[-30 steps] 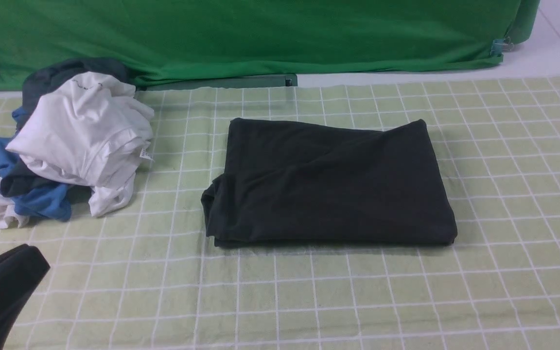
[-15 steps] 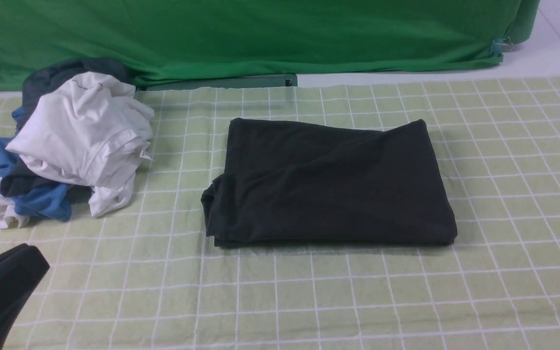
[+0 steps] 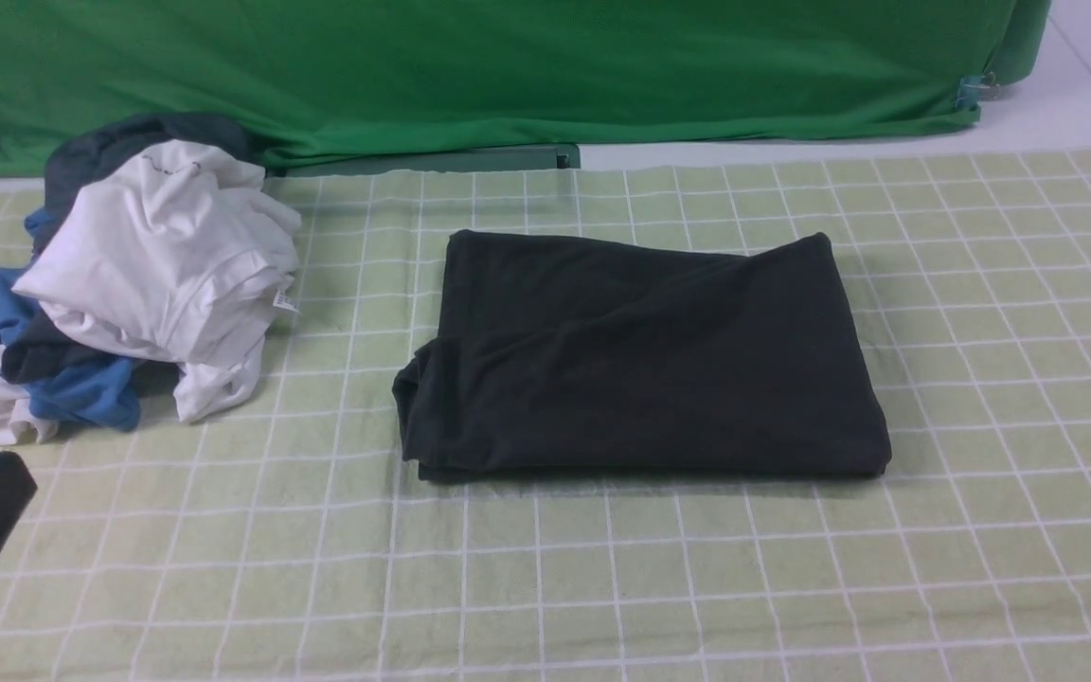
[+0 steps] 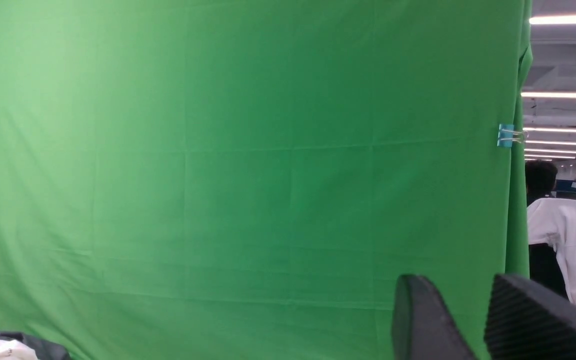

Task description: Fold a long-sleeved shirt over a green coffee tablecloth.

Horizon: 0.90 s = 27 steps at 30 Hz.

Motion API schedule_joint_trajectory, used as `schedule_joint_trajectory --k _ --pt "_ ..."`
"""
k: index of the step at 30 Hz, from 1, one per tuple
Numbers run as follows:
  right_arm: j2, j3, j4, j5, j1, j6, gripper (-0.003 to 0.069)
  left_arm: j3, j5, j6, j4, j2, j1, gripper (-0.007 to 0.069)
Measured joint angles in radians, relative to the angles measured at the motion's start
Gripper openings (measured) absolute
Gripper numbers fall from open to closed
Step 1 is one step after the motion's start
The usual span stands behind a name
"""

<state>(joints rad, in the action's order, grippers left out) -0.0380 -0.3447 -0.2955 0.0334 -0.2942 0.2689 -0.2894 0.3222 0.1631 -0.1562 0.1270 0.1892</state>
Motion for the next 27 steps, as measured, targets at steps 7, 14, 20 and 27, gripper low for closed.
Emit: schedule_joint_trajectory --k 7,14,20,27 --pt "0.0 0.0 0.0 0.0 0.0 0.0 0.023 0.19 -0.161 0.008 -0.001 -0.091 -0.165 0.0016" --pt "0.0 0.0 0.0 0.0 0.0 0.0 0.0237 0.293 -0.156 0.012 0.02 -0.127 -0.209 0.0016" --pt "0.0 0.0 0.0 0.001 0.0 0.0 0.0237 0.293 -0.1 0.012 0.036 -0.127 -0.209 0.0017" --pt "0.0 0.0 0.0 0.001 0.0 -0.001 0.0237 0.293 -0.096 0.012 0.036 -0.127 -0.209 0.0017"
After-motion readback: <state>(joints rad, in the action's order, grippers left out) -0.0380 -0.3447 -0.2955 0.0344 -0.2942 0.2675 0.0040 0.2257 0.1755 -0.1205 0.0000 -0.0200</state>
